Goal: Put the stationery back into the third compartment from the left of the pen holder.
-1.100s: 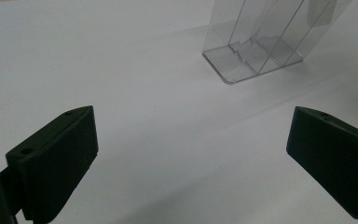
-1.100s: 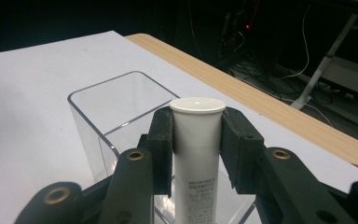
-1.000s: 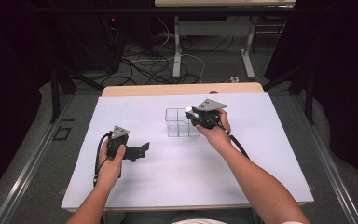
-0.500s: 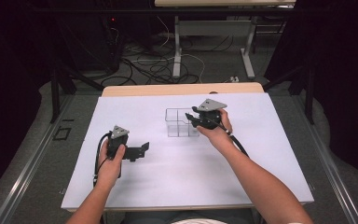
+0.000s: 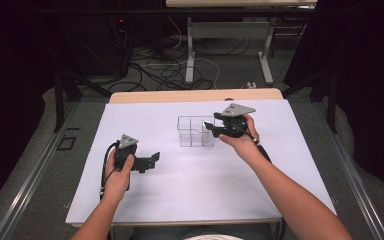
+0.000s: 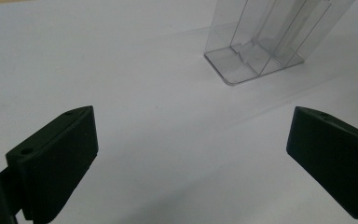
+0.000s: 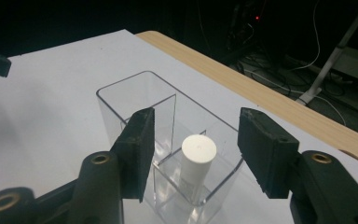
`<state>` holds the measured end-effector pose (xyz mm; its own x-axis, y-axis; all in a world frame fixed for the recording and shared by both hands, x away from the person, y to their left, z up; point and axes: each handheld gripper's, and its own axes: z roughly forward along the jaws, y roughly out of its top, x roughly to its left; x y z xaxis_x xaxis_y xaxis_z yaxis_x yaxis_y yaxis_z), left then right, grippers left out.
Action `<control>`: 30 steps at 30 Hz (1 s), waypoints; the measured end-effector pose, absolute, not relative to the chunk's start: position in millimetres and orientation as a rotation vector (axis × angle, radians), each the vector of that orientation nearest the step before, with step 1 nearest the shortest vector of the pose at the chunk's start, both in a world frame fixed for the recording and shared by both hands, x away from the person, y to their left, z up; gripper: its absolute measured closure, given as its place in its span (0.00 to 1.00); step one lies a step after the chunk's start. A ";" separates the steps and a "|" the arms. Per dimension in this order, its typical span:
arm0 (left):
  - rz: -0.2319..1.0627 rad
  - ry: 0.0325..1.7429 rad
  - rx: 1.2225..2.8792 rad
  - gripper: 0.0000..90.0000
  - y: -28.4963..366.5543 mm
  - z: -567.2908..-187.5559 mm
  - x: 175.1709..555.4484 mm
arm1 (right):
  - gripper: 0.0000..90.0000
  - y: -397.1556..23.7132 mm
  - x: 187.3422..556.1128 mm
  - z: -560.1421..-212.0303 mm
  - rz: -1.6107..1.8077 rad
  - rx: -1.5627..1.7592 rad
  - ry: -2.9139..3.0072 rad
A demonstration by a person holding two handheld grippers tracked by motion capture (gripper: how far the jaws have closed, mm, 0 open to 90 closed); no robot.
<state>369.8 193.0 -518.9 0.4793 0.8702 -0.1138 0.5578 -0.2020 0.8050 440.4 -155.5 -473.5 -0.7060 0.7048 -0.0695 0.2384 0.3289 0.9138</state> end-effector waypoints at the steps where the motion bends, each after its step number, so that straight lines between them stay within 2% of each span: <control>1: 0.470 1.191 1.888 0.02 193.1 -518.9 369.7 | 0.50 -157.1 438.7 -473.2 1.347 0.823 2.125; 8: 0.470 1.191 1.886 0.02 193.1 -518.7 369.6 | 0.43 -177.7 432.4 -472.5 1.310 0.857 2.111; 18: 0.473 1.199 1.885 0.02 193.8 -518.6 369.5 | 0.19 -210.3 427.6 -473.3 1.235 1.030 2.075; 23: 0.470 1.199 1.890 0.02 194.8 -517.8 369.5 | 0.15 -222.9 419.1 -475.7 1.186 1.065 2.067; 28: 0.472 1.202 1.874 0.02 194.6 -518.1 369.3 | 0.02 -233.6 412.3 -481.7 1.197 1.093 2.052; 30: 0.473 1.203 1.874 0.02 194.9 -518.2 369.2 | 0.00 -238.3 409.9 -484.2 1.187 1.113 2.056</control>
